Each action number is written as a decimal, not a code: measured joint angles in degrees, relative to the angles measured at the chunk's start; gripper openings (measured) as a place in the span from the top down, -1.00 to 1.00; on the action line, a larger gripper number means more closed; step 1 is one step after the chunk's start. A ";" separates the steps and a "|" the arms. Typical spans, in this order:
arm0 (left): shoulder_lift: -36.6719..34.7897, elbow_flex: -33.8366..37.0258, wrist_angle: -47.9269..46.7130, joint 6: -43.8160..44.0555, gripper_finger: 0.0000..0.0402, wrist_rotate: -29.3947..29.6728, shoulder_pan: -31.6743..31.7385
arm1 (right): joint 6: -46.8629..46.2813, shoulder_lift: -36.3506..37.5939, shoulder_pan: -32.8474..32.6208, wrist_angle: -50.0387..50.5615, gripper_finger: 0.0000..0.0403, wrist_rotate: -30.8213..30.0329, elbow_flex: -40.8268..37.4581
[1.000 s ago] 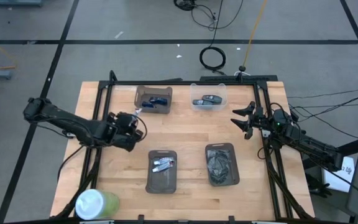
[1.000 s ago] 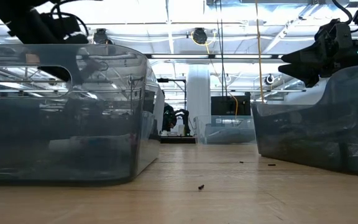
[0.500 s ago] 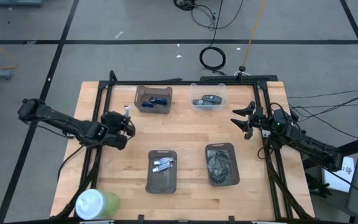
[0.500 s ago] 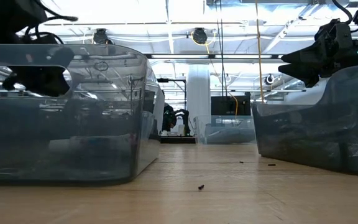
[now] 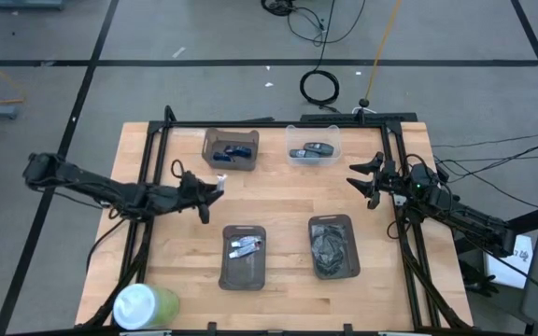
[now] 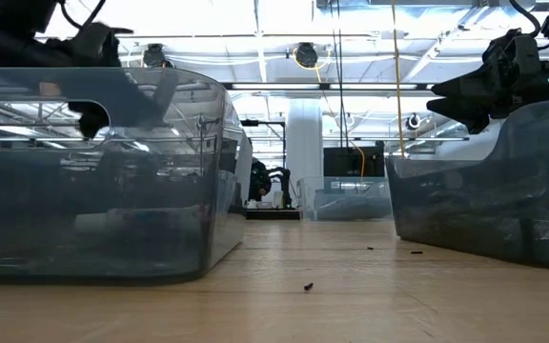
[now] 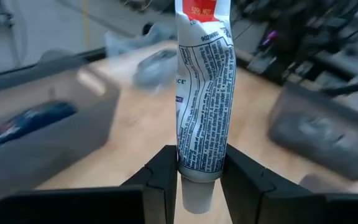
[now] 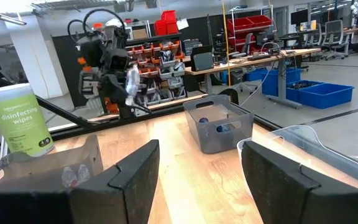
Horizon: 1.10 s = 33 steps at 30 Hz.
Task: Pick & Place Travel size toiletries
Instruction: Put the white toothpaste into the bottom left black bin
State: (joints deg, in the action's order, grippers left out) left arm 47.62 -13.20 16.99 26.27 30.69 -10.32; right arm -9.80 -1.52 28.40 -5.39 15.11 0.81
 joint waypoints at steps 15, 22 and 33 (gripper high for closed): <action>6.34 -8.02 26.98 -17.35 0.52 -28.17 -3.86 | 0.01 -0.02 0.00 0.00 -0.08 0.00 -0.01; 18.58 -28.18 -9.35 -15.38 0.52 -27.91 -7.59 | 0.00 -0.02 -0.02 0.00 -0.08 0.00 -0.01; 37.46 -41.80 -35.55 11.59 0.52 -39.46 -10.28 | 0.00 -0.02 -0.01 0.00 -0.07 0.00 0.01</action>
State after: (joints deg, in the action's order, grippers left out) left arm 85.08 -55.00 -18.55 37.86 -8.78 -20.60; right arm -9.80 -1.54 28.40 -5.39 15.11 0.82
